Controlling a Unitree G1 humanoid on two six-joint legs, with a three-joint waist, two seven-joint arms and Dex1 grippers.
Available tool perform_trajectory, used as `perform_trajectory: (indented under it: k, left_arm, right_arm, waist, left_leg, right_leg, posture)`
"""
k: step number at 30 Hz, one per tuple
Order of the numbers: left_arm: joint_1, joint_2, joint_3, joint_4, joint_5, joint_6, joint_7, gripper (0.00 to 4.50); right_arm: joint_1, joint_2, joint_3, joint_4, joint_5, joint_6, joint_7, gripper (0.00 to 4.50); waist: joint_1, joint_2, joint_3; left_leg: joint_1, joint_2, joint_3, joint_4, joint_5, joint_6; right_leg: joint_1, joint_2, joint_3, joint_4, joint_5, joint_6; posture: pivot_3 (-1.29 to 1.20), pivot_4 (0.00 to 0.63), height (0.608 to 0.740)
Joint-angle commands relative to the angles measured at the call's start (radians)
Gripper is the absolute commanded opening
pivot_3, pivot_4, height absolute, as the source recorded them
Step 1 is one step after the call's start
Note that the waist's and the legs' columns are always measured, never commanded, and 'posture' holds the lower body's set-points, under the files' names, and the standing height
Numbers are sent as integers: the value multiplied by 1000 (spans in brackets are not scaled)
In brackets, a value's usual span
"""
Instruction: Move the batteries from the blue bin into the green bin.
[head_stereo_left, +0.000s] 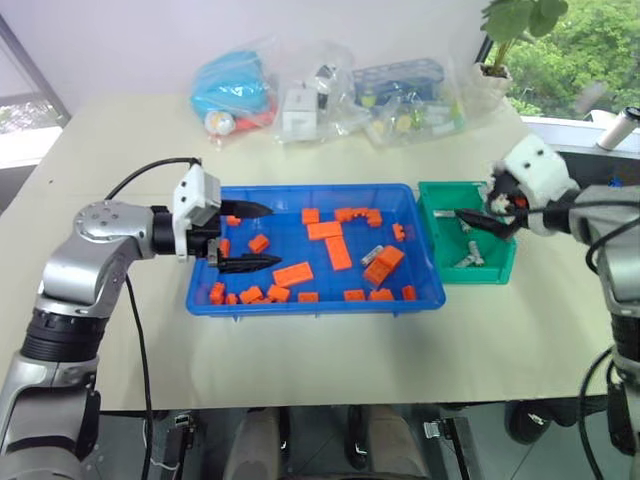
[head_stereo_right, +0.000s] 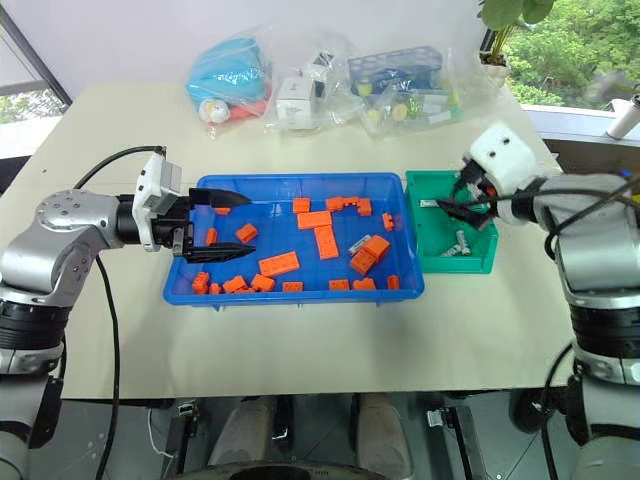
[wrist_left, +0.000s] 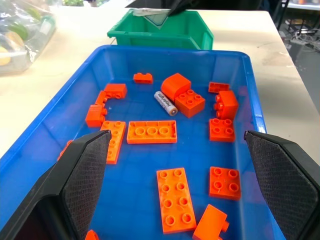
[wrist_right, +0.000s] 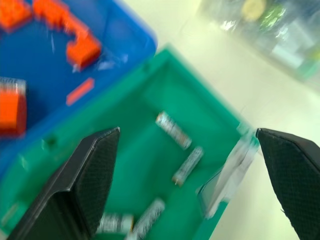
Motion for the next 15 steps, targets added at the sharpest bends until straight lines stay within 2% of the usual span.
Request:
perform_trajectory:
  k: [1,7,15]
  left_arm:
    - [6,5,22,-45,-9,-10,1,4500]
    - [18,0,24,-70,-12,0,16,4500]
    - [30,-2,29,-84,-12,-3,32,4500]
  right_arm:
    - [-70,98,44,-133,76,170,-56,4482]
    - [-54,248,191,-134,99,325,-167,4482]
    - [-82,276,270,-2,127,360,-211,4482]
  waist:
    - [1,0,0]
    - [16,-1,0]
    - [15,-1,0]
  left_leg:
    - [0,0,-1,0,0,0]
    - [-2,-1,-2,1,0,0]
    - [-2,-1,-1,2,0,1]
  right_leg:
    - [0,1,0,0,0,0]
    - [0,-1,-1,0,0,0]
    - [1,-1,-1,0,0,0]
  posture:
    - [0,150,736]
    - [0,150,736]
    - [0,150,736]
